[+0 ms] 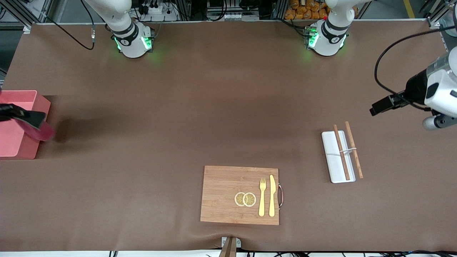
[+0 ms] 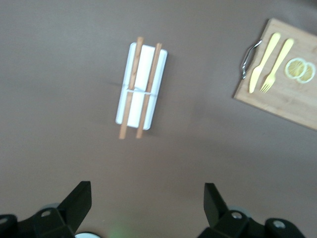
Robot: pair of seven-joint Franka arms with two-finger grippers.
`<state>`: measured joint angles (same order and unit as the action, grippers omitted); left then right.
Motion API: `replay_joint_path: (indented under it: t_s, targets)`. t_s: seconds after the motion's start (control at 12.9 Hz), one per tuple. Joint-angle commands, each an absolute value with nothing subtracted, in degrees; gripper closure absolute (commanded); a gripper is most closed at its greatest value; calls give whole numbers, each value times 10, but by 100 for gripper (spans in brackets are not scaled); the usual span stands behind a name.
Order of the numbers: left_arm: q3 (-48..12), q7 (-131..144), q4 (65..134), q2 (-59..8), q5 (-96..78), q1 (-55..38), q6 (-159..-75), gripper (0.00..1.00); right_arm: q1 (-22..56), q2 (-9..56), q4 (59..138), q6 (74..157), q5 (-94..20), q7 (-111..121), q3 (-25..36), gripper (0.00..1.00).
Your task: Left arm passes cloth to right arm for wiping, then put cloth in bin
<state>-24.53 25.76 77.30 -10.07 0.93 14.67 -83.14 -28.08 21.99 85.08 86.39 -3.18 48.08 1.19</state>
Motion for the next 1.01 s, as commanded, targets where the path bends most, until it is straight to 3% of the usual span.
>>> replay_joint_path:
  t_s: [0.0,0.08,0.23,0.47,0.93]
  targets:
    - [-133,195,876,-17,21,67,-845,0,-280,216,876,879,-14,479,1,100]
    - [-94,171,914,10,18,42,-859,0,-280,236,881,895,-15,479,0,100]
    - [-73,127,949,50,12,37,-877,0,-273,284,889,933,-20,480,-1,100]
    - [-71,125,931,45,13,30,-876,0,-231,328,894,932,-64,477,-2,100]
    - [-42,124,853,5,21,4,-863,0,-64,332,921,935,-212,366,-2,100]
